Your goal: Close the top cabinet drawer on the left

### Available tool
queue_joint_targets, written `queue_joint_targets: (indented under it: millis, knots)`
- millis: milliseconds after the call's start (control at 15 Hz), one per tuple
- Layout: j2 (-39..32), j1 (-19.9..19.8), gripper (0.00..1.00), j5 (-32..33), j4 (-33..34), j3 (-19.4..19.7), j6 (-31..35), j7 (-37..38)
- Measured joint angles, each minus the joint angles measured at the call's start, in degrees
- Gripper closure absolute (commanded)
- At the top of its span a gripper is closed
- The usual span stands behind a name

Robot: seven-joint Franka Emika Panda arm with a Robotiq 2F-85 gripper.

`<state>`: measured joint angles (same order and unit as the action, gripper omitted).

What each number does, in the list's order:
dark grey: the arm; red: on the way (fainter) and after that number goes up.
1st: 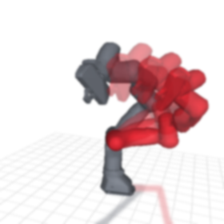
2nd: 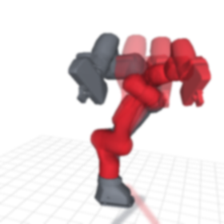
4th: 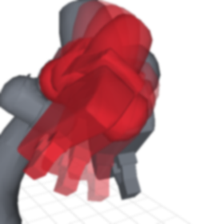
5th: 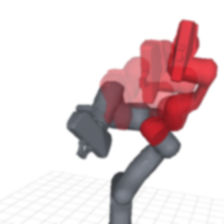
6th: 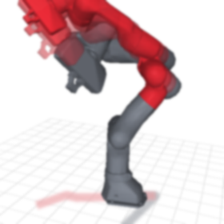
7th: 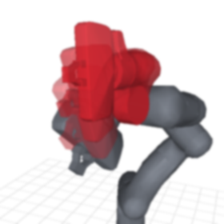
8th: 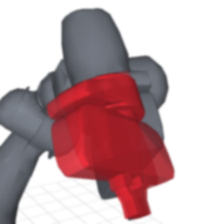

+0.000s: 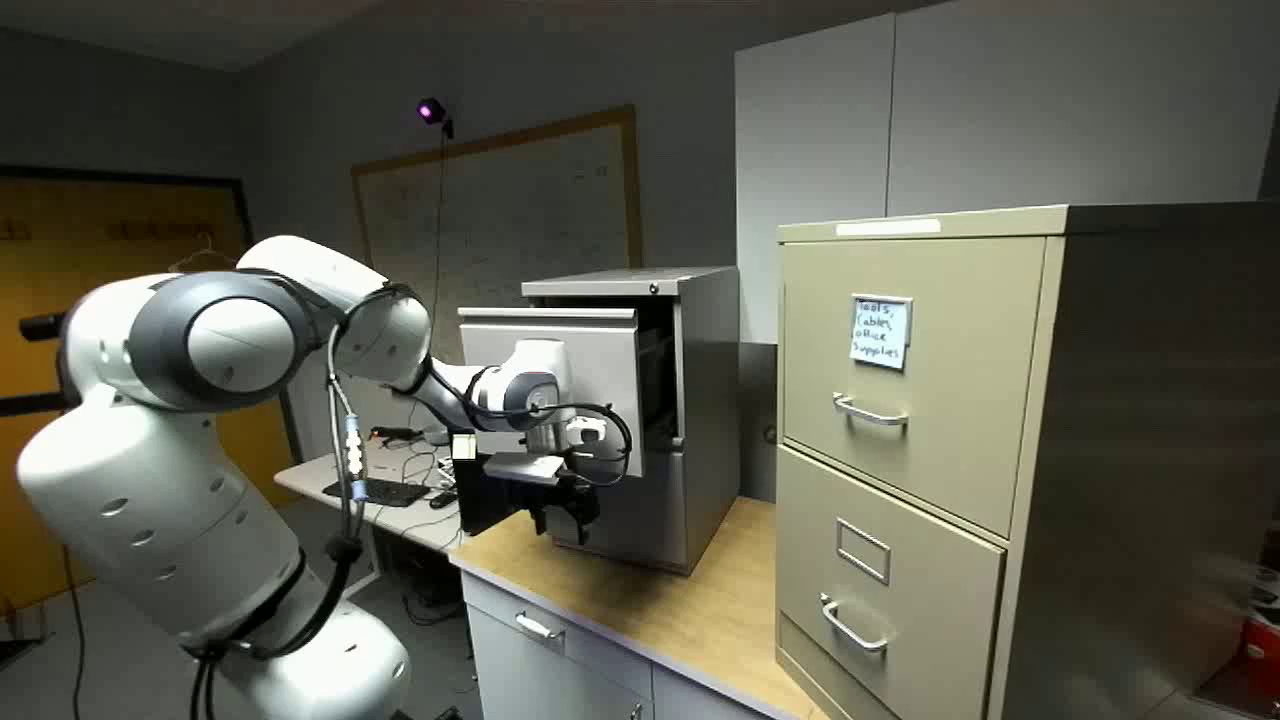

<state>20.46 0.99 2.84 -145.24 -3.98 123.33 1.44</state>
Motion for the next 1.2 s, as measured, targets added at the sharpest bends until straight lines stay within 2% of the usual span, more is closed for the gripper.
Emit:
queue_joint_targets:
  millis: [667,1067,1133,1200]
  knots:
    - [0.0,0.0,0.0,0.1,0.0,0.1,0.1,0.0]
    - [1.5,0.0,0.01,1.0,0.3,0.0,3.2,0.3]
    - [2.3,0.0,0.26,1.1,0.4,0.0,3.6,0.4]
    - [3.2,0.0,0.26,1.4,0.5,0.0,4.0,0.5]
